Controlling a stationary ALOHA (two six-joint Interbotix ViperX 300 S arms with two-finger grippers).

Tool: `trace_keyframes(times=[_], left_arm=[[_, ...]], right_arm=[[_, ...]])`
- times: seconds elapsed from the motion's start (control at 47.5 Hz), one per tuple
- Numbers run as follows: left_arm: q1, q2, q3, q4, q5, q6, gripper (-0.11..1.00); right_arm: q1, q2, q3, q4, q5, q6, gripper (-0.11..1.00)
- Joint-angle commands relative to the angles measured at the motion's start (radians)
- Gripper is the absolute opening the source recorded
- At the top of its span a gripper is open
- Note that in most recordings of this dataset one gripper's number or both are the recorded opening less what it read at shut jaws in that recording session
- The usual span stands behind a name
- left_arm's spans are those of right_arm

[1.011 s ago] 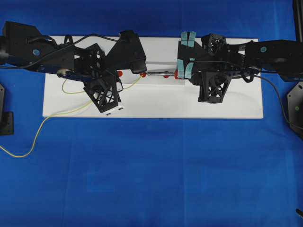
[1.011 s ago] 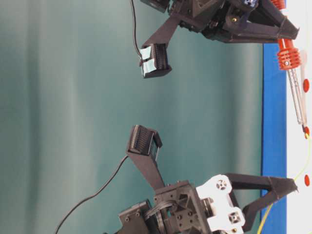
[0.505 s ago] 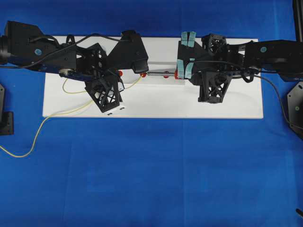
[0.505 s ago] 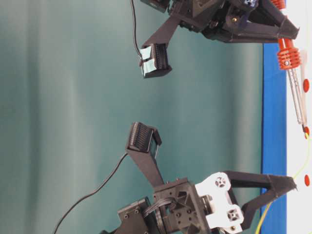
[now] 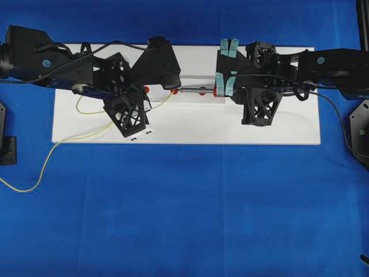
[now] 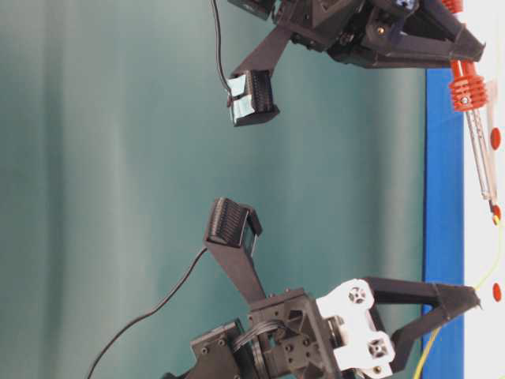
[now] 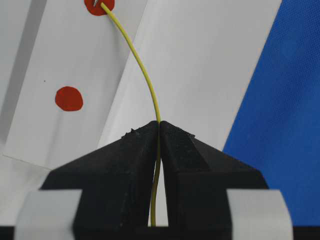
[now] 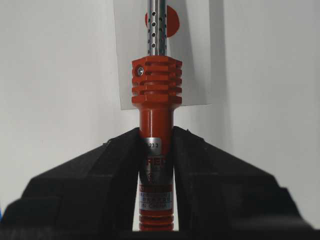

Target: Touch the tip of the soldering iron to the tip of the solder at the mark.

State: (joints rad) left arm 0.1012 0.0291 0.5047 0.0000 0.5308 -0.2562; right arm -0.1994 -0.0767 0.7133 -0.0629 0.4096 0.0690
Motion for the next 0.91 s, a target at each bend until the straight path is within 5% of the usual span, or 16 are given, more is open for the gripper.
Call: trace_keyframes(times=[0.0, 0.547, 0.884], left_arm=[[0.0, -0.014, -0.023, 0.002, -0.005, 0.0, 0.01], [0.0, -0.018, -0.02, 0.002, -0.011, 0.006, 0.01], [-0.015, -0.155, 0.034, 0.002, -0.009, 0.003, 0.01]], right_arm=[[0.002, -0.009, -0.012, 0.002, -0.003, 0.0, 0.06], [0.002, -0.009, -0.012, 0.002, -0.005, 0.0, 0.06], [0.002, -0.009, -0.012, 0.002, -0.006, 0.0, 0.06]])
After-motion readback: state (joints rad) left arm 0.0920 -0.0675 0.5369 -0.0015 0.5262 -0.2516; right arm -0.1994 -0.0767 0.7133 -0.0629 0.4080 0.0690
